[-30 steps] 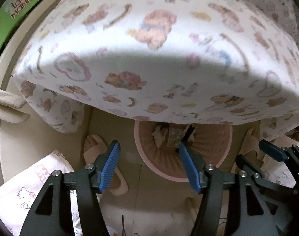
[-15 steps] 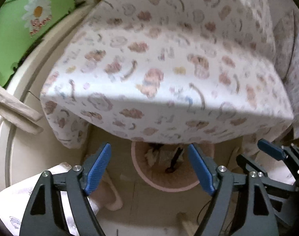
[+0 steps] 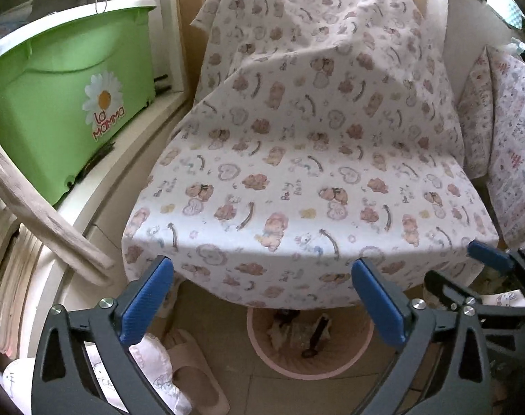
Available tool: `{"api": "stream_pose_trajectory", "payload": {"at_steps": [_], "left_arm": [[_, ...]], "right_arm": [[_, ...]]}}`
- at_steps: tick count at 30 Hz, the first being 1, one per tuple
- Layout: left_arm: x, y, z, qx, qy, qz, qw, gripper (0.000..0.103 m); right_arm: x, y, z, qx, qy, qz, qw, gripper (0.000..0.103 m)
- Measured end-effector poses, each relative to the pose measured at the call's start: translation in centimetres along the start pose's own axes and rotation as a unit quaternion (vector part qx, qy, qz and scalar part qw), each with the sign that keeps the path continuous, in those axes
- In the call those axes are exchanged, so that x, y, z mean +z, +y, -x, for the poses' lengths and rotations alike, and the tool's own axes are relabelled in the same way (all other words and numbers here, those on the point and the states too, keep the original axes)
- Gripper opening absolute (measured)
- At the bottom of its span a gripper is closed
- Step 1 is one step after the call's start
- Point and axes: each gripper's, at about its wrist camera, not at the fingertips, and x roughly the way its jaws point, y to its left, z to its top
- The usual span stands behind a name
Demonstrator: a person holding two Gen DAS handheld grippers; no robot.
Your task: Collect trash
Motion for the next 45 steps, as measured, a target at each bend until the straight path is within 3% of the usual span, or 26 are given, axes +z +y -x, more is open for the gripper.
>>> {"api": "stream_pose_trajectory", "payload": {"at_steps": [2,7,12,45], "left_arm": [[0.0,0.0,0.1,0.003,0.003,0.002,1.0000,0.102],[0.1,0.4,0.7,-0.012,-0.020,0.014,0.9996,0.102],[0.2,0.2,1.5,-0.004,-0.042,0.001,0.9991,0.102],[-0.1,0.2,1.3,0.013,-0.048,-0.009,0.9987,0.102]], "right_arm": [[0.2,-0.1,0.6,-0.009,-0.018,-0.001,1.000,0.088],[0.5,-0.5,1.4,-0.036,-0.047,-0.001,0.998,0.092],[0.7,-1.0,1.5,-0.039,-0.051,-0.008,0.998,0.092],[0.7,-1.4,1.9,-0.036,-0.056,-0.019,0.998,0.092]]}}
